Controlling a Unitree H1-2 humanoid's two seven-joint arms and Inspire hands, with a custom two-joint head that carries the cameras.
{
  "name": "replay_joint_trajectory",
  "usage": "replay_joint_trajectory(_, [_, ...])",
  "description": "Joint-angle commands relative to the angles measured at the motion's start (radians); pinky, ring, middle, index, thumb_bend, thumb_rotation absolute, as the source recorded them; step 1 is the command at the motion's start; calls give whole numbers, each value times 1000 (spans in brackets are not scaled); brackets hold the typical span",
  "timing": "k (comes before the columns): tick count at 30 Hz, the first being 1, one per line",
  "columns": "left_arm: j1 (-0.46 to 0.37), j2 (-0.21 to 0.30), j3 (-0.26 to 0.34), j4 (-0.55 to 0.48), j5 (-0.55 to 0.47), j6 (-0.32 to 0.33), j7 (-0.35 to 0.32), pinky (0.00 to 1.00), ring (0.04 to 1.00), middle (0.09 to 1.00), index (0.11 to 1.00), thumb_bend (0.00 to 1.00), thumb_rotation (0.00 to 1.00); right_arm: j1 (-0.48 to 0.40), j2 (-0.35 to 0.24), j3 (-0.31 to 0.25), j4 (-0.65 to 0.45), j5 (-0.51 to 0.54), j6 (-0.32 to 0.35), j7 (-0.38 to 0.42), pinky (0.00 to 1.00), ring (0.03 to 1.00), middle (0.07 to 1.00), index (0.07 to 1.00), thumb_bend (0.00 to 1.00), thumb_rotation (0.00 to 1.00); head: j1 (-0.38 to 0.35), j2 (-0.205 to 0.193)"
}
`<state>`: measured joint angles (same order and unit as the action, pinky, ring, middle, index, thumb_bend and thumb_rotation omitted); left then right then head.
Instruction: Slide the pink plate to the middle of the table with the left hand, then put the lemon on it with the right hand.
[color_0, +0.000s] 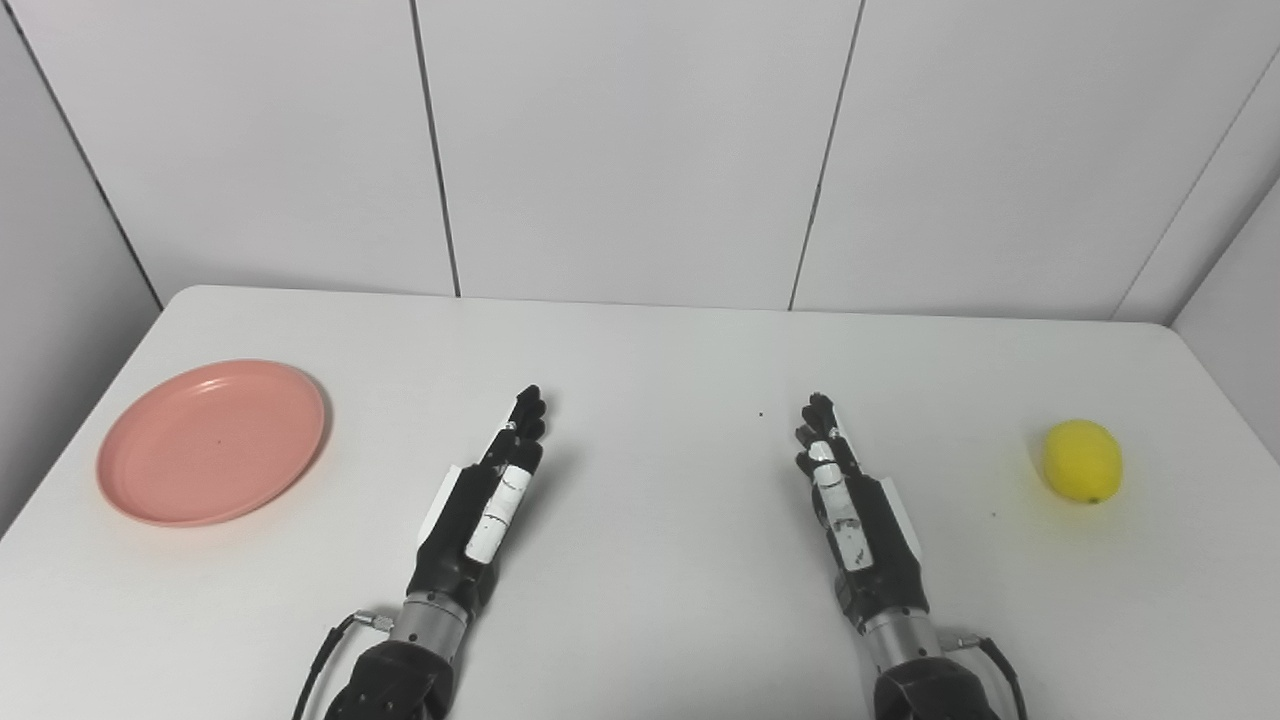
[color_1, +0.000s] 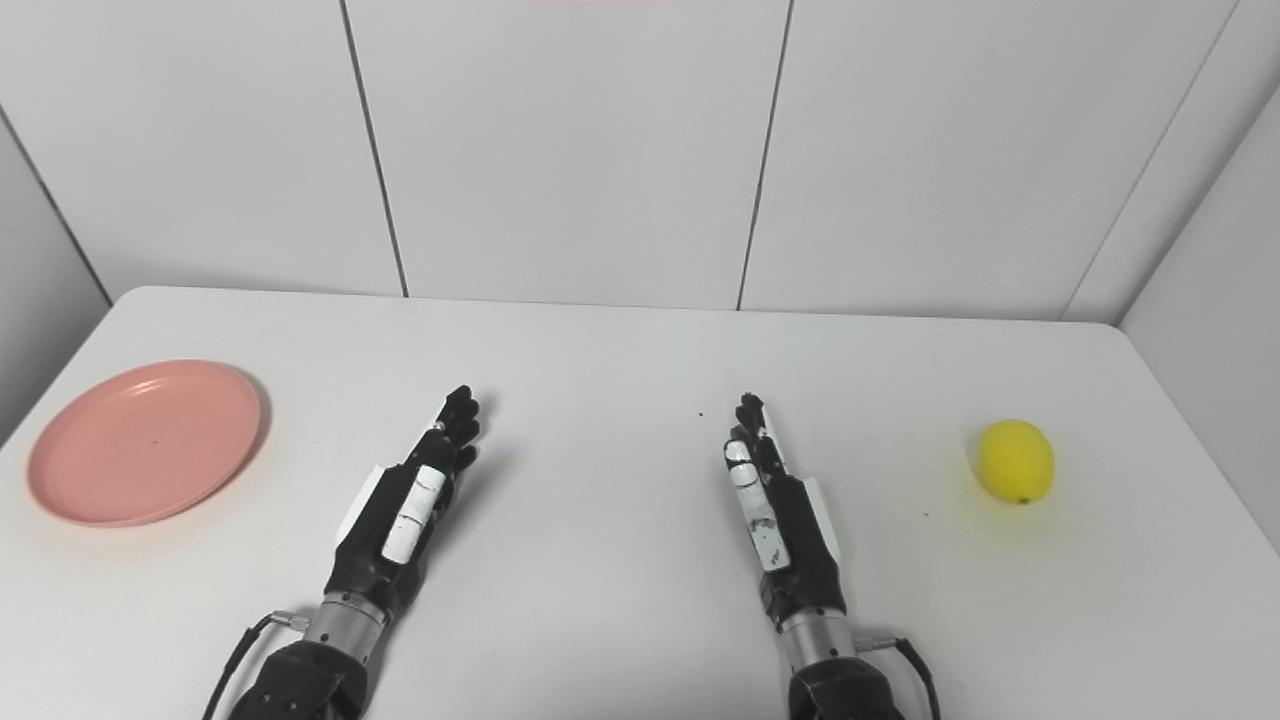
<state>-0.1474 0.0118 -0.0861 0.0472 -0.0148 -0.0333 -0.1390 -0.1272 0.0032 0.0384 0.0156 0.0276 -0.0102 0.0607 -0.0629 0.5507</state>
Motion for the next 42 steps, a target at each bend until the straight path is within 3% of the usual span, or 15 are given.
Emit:
replay_joint_trajectory(1, [-1,-2,-2,-6,-4,-32,1,1000,1000,1000,1000,790,918,-14,0,1,-35,-1,-45,1,1000,996,1000,1000,575,947,1,1])
replay_joint_trajectory(7, [-1,-3,-1,-4,-5,-34,1,1000,1000,1000,1000,785,919,-16,-2,1,-29,-6,-55,1,1000,997,1000,1000,584,946,7,-3])
replay_joint_trajectory(17, [-18,-48,-13,-17,17,-51,35,1000,1000,1000,1000,792,930,1,-57,-19,-48,53,-57,55,1000,1000,1000,1000,533,968,293,-68])
replay_joint_trajectory(21, [-32,-59,-16,-22,30,-37,50,1000,1000,1000,1000,812,944,-4,-74,-30,-24,95,-68,87,1000,1000,1000,1000,505,997,330,-79])
replay_joint_trajectory(27, [-57,-32,-6,-32,34,-49,37,1000,1000,1000,1000,781,994,1,-85,-35,-37,74,-73,80,1000,1000,1000,1000,458,1000,351,-97])
replay_joint_trajectory(31, [-70,-11,24,-65,-6,-28,30,1000,1000,1000,1000,800,972,3,-83,-37,-39,79,-73,85,1000,1000,1000,1000,444,1000,358,-108])
replay_joint_trajectory(42, [-119,74,103,-129,-28,6,37,1000,1000,1000,999,752,1000,-10,-74,-37,-11,48,-98,61,1000,1000,1000,1000,366,1000,365,-178])
